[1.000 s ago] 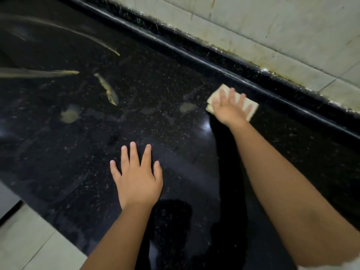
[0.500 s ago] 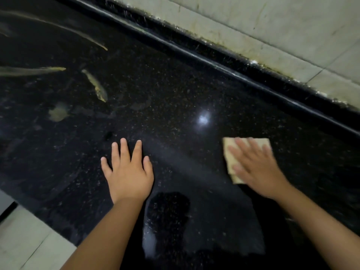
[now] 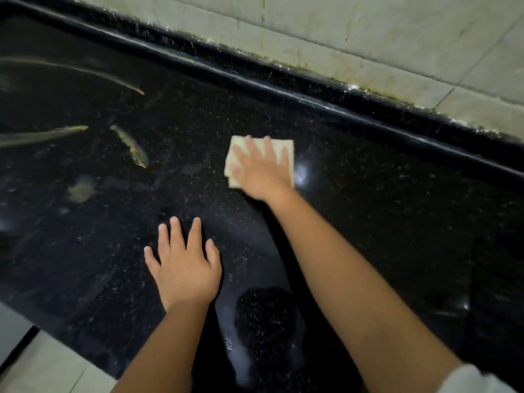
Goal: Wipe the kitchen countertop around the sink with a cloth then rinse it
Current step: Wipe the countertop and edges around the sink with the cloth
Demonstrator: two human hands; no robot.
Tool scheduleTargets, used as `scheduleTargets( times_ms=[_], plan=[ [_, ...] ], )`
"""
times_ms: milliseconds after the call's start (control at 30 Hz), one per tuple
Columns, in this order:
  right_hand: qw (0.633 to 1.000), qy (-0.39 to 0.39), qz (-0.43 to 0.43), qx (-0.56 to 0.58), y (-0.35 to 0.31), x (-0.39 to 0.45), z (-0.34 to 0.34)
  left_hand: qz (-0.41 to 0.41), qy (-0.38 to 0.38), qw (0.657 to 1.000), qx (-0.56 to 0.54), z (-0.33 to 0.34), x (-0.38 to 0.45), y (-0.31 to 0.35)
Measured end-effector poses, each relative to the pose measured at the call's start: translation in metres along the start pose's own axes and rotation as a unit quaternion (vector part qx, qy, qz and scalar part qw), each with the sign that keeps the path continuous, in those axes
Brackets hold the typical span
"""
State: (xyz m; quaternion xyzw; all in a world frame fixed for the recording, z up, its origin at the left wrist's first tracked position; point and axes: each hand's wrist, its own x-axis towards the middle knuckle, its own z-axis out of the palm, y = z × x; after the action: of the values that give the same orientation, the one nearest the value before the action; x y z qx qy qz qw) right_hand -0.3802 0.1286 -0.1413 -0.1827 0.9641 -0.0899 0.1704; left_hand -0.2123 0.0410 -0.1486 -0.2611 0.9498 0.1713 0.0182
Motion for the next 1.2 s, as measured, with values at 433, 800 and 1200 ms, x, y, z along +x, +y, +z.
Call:
scheduleTargets(
  times_ms=[433, 800, 1200],
  plan=[
    [0.963, 0.018, 0.267, 0.035, 0.157, -0.118, -0.020, 0.010, -0.048, 0.994, 0.098, -0.036, 0.027, 0.020],
    [0.929, 0.046, 0.353, 0.096, 0.130, -0.003, -0.040, 0.103, -0.067, 0.989, 0.077, -0.012, 0.066, 0.007],
    [0.999, -0.019, 0.008, 0.037, -0.002, 0.090, -0.031, 0.103, -0.010, 0.994, 0.028, -0.002, 0.068, 0.005]
  ],
)
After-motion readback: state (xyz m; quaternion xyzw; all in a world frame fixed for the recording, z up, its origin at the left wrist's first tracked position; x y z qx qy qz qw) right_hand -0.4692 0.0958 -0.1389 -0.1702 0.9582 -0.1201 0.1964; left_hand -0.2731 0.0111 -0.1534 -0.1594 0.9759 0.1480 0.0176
